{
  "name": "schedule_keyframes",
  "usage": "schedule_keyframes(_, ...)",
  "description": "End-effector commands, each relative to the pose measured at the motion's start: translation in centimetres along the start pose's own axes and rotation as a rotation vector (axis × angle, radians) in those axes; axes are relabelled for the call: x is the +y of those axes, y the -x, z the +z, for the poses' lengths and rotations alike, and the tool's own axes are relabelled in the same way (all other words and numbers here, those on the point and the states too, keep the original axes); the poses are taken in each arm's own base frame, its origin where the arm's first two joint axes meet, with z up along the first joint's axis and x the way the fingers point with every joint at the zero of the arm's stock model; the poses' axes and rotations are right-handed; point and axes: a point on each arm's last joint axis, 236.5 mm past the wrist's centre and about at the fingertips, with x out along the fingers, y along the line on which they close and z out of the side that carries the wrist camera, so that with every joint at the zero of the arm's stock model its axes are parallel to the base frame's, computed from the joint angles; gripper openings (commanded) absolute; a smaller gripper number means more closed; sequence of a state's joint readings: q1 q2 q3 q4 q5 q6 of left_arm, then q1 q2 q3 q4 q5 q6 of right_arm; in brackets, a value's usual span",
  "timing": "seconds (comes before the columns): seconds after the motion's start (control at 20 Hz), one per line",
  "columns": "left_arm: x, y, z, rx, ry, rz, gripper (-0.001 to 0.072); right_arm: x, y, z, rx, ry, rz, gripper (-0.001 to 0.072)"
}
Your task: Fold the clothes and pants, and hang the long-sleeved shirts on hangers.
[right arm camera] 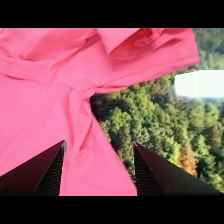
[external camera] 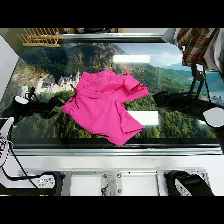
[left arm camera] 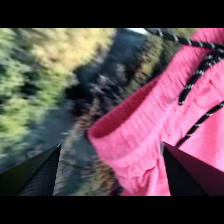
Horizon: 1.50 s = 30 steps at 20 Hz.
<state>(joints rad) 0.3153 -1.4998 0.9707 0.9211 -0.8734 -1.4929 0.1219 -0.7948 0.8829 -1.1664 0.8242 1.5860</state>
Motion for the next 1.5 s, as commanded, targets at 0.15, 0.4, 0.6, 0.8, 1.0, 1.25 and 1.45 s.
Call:
schedule_keyframes(0.15,-1.1,-2.6,-1.2,0.100,0.027,-0.087,0.0680,0.5,-0.1,-1.4,0.026,-0.043,0.033,0.0442)
schedule_keyframes(0.4,-2.7,-3.6,-1.8,0.092,-0.008,-0.092,0.0577,0.4,-0.2,-1.5,0.029,-0.043,0.031,0.0442)
schedule_keyframes(0.6,-4.0,-3.5,-1.9,0.075,-0.048,-0.095,0.0016,-2.5,-0.6,-4.6,0.131,-0.089,-0.077,0.0443)
schedule_keyframes(0.8,-3.6,-1.1,-2.5,0.027,-0.124,-0.056,0.0016,-7.4,-3.6,-13.5,0.382,-0.267,-0.240,0.0684)
schedule_keyframes(1.0,-3.5,0.4,-3.6,-0.003,-0.143,-0.051,0.0016,-7.8,-9.2,-18.3,0.497,-0.404,-0.197,0.0679)
schedule_keyframes(1.25,-3.9,1.5,-4.6,0.006,-0.158,-0.063,0.0016,-5.8,-14.1,-19.6,0.499,-0.472,-0.064,0.0484)
schedule_keyframes(1.45,-6.0,4.6,-4.5,-0.051,-0.208,-0.099,0.0016,-3.7,-13.3,-16.1,0.465,-0.309,0.047,0.0003)
